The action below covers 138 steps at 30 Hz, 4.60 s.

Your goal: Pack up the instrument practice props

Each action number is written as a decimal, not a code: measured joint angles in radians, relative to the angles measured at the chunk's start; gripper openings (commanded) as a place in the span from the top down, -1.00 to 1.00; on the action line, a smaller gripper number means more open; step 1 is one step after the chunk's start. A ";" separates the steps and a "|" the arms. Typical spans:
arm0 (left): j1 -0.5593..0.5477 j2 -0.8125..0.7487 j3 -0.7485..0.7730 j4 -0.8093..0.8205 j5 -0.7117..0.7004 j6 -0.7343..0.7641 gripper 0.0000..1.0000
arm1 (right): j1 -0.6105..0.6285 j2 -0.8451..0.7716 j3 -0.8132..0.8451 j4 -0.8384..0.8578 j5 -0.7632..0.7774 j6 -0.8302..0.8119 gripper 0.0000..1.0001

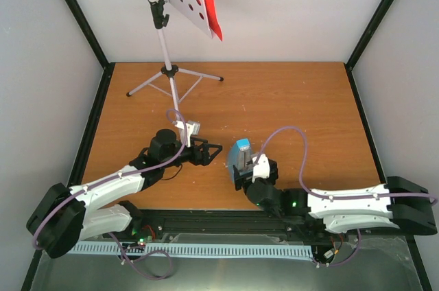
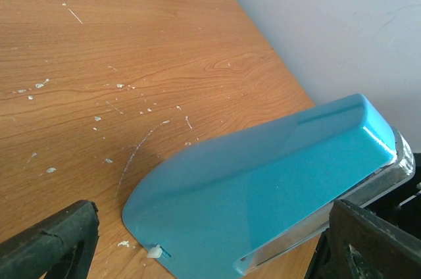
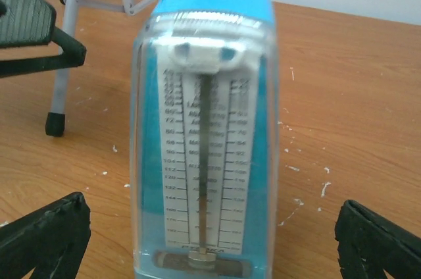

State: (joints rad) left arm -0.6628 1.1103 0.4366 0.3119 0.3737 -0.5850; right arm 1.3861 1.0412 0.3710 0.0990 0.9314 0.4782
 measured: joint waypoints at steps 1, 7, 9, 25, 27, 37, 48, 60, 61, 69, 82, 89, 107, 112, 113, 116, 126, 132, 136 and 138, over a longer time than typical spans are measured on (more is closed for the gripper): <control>0.000 -0.002 0.000 0.000 0.000 0.000 -0.93 | 0.000 -0.027 0.000 -0.025 -0.003 -0.002 -1.00; 0.000 -0.027 0.000 -0.002 -0.003 0.002 -0.99 | 0.000 -0.248 0.017 -0.167 -0.062 -0.052 -1.00; 0.000 -0.039 0.000 -0.003 0.003 0.009 -0.99 | -0.001 -0.330 0.044 -0.219 -0.098 -0.088 -1.00; -0.150 0.160 0.418 -0.143 0.091 0.298 -0.99 | -0.756 -0.334 0.318 -0.449 -0.595 -0.096 -1.00; -0.170 0.200 0.457 -0.188 0.068 0.346 -0.99 | -0.797 -0.340 0.298 -0.450 -0.645 -0.083 -1.00; -0.188 0.269 0.473 -0.337 0.069 0.484 -0.93 | -0.827 -0.429 0.187 -0.466 -0.718 0.006 -1.00; -0.219 0.312 0.506 -0.384 0.037 0.552 -0.21 | -0.830 -0.441 0.180 -0.470 -0.713 0.047 -1.00; -0.261 0.311 0.509 -0.385 -0.046 0.574 0.12 | -0.830 -0.458 0.168 -0.478 -0.702 0.070 -1.00; -0.262 0.310 0.509 -0.385 -0.057 0.570 0.11 | -0.830 -0.459 0.168 -0.480 -0.702 0.070 -1.00; -0.280 0.269 0.509 -0.445 -0.371 0.389 -0.03 | -0.830 -0.472 0.164 -0.503 -0.684 0.080 -1.00; -0.280 0.269 0.492 -0.535 -0.416 0.108 -0.89 | -0.830 -0.454 0.136 -0.512 -0.703 0.123 -1.00; -0.276 0.214 0.418 -0.475 -0.242 0.035 -0.90 | -0.830 -0.454 0.121 -0.514 -0.703 0.144 -1.00; -0.169 -0.030 0.278 -0.244 0.005 0.178 -0.99 | -0.831 -0.544 0.116 -0.536 -0.664 0.132 -1.00; -0.135 0.101 0.342 -0.235 0.112 0.319 -0.99 | -0.831 -0.567 0.096 -0.510 -0.691 0.132 -1.00; -0.135 0.134 0.361 -0.231 0.143 0.349 -0.99 | -0.831 -0.567 0.092 -0.505 -0.697 0.132 -1.00; -0.134 0.227 0.431 -0.230 0.224 0.417 -0.99 | -0.831 -0.565 0.084 -0.499 -0.713 0.131 -1.00; -0.133 0.394 0.550 -0.282 0.428 0.537 -0.99 | -0.831 -0.532 0.084 -0.470 -0.756 0.119 -1.00; -0.125 0.365 0.454 -0.280 0.448 0.547 -0.99 | -0.832 -0.494 0.077 -0.436 -0.775 0.113 -1.00; -0.124 0.341 0.369 -0.254 0.431 0.541 -0.99 | -0.832 -0.470 0.071 -0.418 -0.791 0.113 -1.00; -0.125 0.340 0.335 -0.236 0.413 0.530 -0.99 | -0.832 -0.462 0.071 -0.412 -0.795 0.113 -1.00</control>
State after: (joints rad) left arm -0.7876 1.4502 0.7715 0.0761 0.7868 -0.0547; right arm 0.5541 0.5797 0.4416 -0.3134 0.1364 0.5915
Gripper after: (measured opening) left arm 0.995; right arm 0.999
